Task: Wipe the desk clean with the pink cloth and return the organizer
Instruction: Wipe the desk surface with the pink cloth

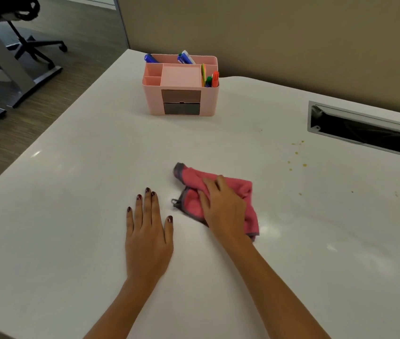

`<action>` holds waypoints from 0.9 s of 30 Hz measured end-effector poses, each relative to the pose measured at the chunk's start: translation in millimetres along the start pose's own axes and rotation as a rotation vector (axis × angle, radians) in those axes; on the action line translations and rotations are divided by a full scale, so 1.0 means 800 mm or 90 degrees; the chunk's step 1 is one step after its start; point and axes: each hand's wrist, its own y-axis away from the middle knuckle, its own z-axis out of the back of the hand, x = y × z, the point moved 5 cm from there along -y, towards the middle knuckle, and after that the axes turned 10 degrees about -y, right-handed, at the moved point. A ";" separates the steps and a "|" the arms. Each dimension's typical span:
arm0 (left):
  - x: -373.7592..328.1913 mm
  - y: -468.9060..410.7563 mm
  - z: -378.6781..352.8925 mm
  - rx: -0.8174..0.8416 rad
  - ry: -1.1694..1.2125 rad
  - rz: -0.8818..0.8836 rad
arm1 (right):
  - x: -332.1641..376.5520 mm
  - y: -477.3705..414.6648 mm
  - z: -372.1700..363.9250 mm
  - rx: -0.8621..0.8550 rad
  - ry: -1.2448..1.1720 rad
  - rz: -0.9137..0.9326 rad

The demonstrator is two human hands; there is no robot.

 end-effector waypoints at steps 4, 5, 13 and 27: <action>0.000 0.001 -0.001 -0.001 0.002 -0.002 | -0.084 0.009 0.053 -0.078 0.101 -0.155; 0.000 0.001 -0.001 -0.002 0.002 -0.002 | -0.106 0.009 0.066 -0.103 0.113 -0.206; 0.001 0.002 -0.002 -0.001 -0.008 0.001 | -0.050 0.015 0.037 -0.039 0.097 -0.160; -0.028 -0.003 0.004 0.059 0.078 0.062 | -0.152 0.073 0.118 -0.166 0.136 -0.379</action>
